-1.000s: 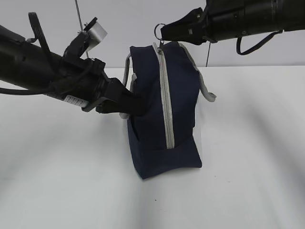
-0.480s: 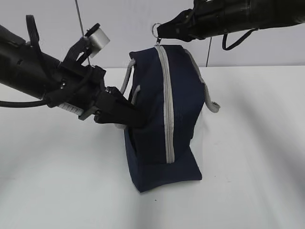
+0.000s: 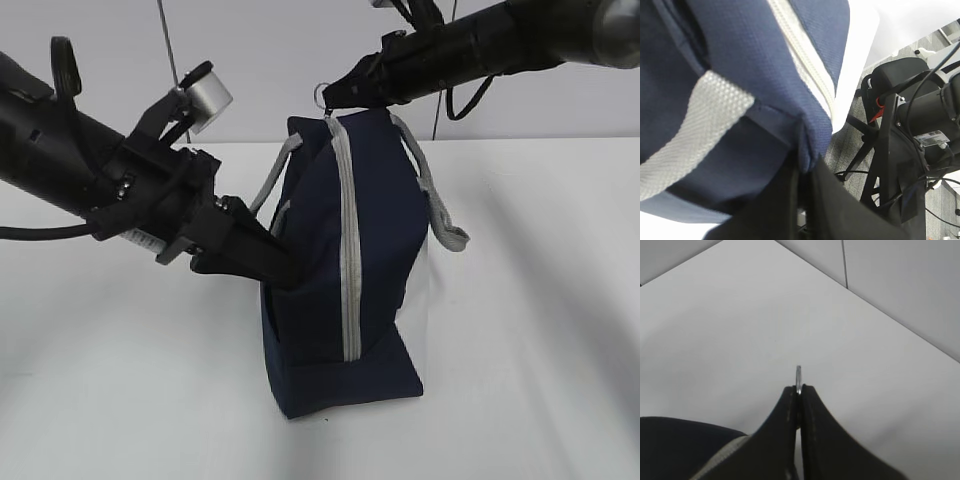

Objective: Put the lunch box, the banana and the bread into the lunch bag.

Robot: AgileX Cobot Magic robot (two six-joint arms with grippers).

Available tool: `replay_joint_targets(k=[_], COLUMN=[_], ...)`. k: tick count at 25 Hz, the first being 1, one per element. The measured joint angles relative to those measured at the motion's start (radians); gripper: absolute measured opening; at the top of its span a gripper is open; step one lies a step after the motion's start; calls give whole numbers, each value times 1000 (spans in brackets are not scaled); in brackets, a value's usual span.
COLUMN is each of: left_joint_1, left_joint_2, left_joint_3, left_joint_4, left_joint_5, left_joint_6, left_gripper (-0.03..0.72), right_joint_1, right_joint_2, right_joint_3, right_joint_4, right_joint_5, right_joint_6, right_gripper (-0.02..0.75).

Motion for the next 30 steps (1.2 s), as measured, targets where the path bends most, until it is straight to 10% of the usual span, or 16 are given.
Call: replay_joint_targets(k=[4,10,12,18,30], left_joint_1=[7,78,116,185,186], left_joint_2=[0,-7,-26,-86,132], left_joint_3=[0,0,0,-20,-246], left_joint_4=[3,-48,-89,-225,-151], left_joint_5=[-21,-19,-10,-97,-219], left_joint_6=[-100,-242,-303,-439,-567], left_gripper=[43,560,631,570,539], right_joint_1=[0,0,0,0,0], right_joint_2=[3,3,3,3,3], right_joint_3=[-44,-79,-86,-86,-86], right_joint_4=[-10,-22,-37,-63,-66], right_joint_5=[42,108,117,121,135], right_joint_6=[4,8,8,8,8], right_gripper=[-16,-16,-16,-16,-16])
